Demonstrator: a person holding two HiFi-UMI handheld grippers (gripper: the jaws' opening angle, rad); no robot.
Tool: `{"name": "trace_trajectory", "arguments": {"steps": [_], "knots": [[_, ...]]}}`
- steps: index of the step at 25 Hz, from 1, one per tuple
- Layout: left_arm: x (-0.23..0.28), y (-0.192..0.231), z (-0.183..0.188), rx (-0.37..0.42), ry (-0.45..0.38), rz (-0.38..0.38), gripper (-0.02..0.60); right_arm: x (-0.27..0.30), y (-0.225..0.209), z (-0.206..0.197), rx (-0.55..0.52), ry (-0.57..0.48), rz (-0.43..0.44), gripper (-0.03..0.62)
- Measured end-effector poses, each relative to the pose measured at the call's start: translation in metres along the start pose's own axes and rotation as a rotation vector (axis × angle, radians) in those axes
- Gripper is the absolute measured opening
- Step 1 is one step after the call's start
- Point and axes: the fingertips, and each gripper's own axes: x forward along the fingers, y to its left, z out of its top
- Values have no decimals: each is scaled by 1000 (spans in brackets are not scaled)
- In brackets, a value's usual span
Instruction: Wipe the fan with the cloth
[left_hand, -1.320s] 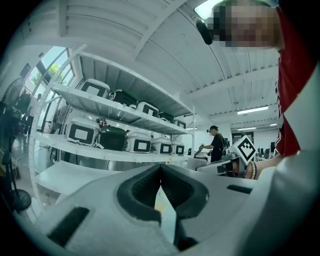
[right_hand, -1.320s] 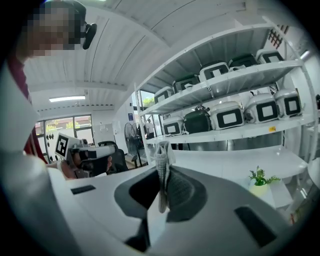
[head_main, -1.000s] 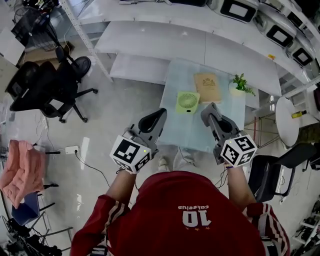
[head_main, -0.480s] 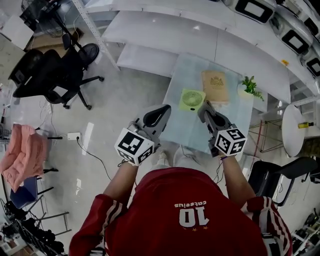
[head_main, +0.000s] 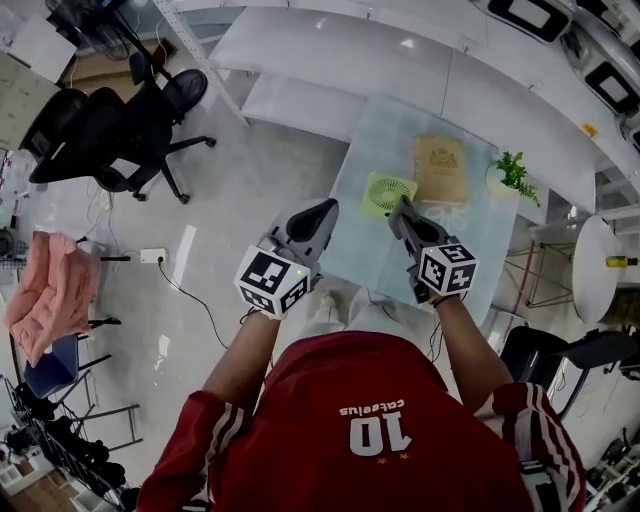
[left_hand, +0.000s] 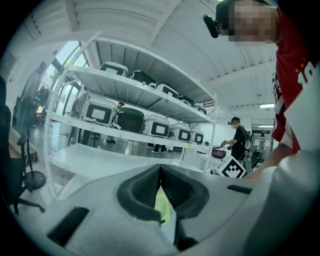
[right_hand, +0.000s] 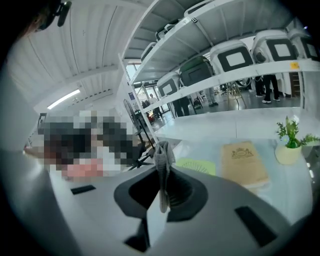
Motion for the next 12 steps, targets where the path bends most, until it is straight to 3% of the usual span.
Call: {"name": "trace_trajectory", "arguments": {"steps": [7, 12], "knots": [[19, 7, -2, 50, 4, 30, 0, 35, -13, 1, -5, 32, 32, 21], [38, 12, -15, 17, 14, 46, 0, 58, -22, -4, 0, 58, 52, 21]]}}
